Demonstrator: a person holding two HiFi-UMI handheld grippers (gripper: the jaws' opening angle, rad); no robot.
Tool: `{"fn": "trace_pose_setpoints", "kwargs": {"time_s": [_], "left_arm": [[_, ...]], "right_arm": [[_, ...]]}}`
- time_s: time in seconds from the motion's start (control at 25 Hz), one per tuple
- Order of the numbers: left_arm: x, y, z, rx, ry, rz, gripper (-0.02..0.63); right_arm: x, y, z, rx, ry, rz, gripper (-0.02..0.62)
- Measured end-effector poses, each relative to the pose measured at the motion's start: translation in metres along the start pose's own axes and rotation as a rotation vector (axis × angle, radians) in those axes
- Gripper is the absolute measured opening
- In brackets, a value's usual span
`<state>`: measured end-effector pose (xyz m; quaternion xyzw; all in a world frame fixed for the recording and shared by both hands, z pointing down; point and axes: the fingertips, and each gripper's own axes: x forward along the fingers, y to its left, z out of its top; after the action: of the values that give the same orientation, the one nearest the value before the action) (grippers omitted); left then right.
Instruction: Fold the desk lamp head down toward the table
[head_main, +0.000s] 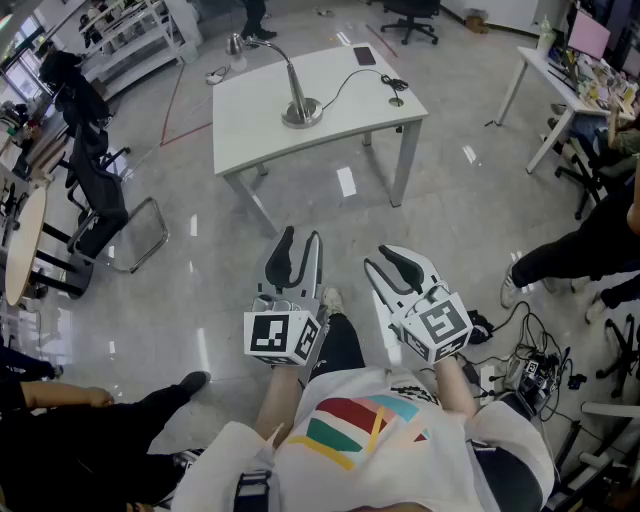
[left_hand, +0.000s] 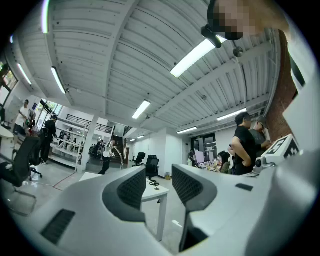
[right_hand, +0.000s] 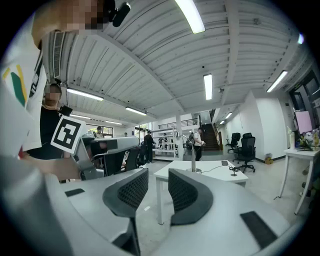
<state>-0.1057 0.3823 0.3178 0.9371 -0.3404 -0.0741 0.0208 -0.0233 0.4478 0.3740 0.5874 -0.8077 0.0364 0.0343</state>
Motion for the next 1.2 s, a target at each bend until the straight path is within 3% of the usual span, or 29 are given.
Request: {"fn": "trace_pose_setpoints", "kwargs": {"time_s": [0.2, 0.4, 0.52, 0.76, 0.96, 1.08, 1.2], "left_arm": [[0.069, 0.084, 0.004, 0.000, -0.009, 0.010, 0.198], [0.165, 0.180, 0.018, -0.057, -0.002, 0.026, 0.198], [0.213, 0.223, 0.035, -0.033, -0.006, 0.011, 0.198], [0.287, 0.278, 0.042, -0.021, -0.007, 0.001, 0.250], [0.326, 0.338, 0.057, -0.002, -0.034, 0.072, 0.250], [0.357, 0.375, 0.064, 0.035, -0.040, 0.132, 0.250], [0.387, 0.394, 0.074, 0.125, -0.055, 0.150, 0.250]], "right_arm": [[0.098, -0.033, 0.029, 0.032, -0.054, 0.017, 0.130], [0.209, -0.071, 0.073, 0.015, -0.056, 0.048, 0.130], [0.258, -0.088, 0.108, 0.022, -0.102, 0.062, 0.130], [0.324, -0.154, 0.122, 0.165, -0.171, 0.072, 0.130], [0.398, -0.210, 0.133, 0.262, -0.205, 0.114, 0.131], [0.446, -0.238, 0.147, 0.215, -0.213, 0.173, 0.130], [0.489, -0.260, 0.160, 0.194, -0.204, 0.312, 0.130]]}}
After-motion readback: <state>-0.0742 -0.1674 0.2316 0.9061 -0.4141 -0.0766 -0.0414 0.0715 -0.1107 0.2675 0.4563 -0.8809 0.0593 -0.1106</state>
